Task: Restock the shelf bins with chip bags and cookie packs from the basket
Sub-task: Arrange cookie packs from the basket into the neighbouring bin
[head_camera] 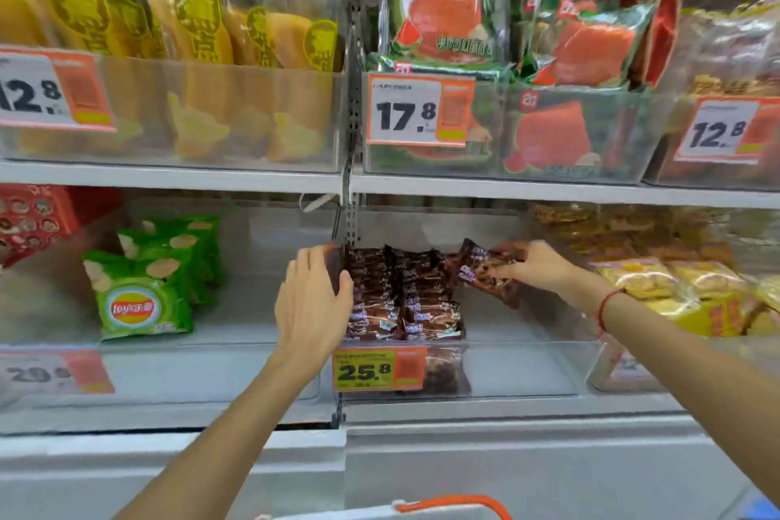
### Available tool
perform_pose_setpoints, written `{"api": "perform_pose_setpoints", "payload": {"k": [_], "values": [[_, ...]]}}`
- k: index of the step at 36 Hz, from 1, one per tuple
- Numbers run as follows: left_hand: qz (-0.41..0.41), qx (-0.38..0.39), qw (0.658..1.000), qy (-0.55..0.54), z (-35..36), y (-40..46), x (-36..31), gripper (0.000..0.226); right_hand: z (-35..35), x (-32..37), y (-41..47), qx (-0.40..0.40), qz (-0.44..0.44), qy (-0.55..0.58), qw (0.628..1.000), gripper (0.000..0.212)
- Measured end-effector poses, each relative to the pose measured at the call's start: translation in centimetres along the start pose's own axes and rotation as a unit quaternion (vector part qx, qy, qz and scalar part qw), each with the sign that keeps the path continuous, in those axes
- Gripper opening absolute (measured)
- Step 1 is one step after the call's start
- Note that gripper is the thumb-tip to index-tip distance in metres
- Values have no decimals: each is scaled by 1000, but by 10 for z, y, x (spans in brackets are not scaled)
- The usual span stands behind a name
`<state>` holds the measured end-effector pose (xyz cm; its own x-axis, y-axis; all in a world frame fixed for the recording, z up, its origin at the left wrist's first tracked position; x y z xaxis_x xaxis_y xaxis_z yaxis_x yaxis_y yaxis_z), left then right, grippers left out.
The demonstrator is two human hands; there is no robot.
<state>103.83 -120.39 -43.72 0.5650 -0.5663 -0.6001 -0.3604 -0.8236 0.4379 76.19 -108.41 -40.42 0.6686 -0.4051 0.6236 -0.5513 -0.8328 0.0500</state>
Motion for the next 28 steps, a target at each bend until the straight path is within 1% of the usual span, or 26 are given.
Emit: {"api": "perform_pose_setpoints", "payload": {"k": [3,5,8,12,15,17,19,21,24,26,28], "values": [[-24,4,1000,-10,7,1,5,33,12,-12,25,30,35,-86,995,41],[-27,-5,1000,-13,9,0,6,32,25,-19,40,43,30,-98,994,40],[-30,-17,999,-16,10,-1,6,30,43,-24,61,8,-23,-110,994,35],[-29,-16,999,-25,11,-1,8,28,61,-30,82,-11,-38,-171,984,32],[-30,-17,999,-18,11,-1,8,28,62,-28,88,-26,-56,-195,979,24],[-27,-17,999,-12,11,-2,8,30,61,-29,89,-41,-67,-235,969,20],[-25,-15,1000,-10,11,-3,7,31,59,-30,91,-68,-76,-284,953,24],[-22,-16,1000,-13,10,-4,6,30,56,-31,91,-85,-82,-308,944,27],[-22,-16,1000,-12,10,-4,6,29,55,-34,94,-95,-79,-310,943,25],[-23,-14,1000,-11,10,-4,5,28,57,-31,94,-102,-88,-279,951,22],[-24,-14,1000,-9,10,-4,5,29,63,-24,94,-89,-103,-254,958,21]]}}
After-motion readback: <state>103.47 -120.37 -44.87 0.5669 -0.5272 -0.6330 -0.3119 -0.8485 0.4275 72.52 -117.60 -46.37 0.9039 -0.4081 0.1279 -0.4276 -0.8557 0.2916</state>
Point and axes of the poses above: each hand's wrist, its own y-axis towards the middle knuckle, its own z-axis out of the palm, x = y × z, the point moved 2 cm from there along y, towards the middle knuckle, and after that the axes turned 4 degrees about x, right-handed, at the moved point
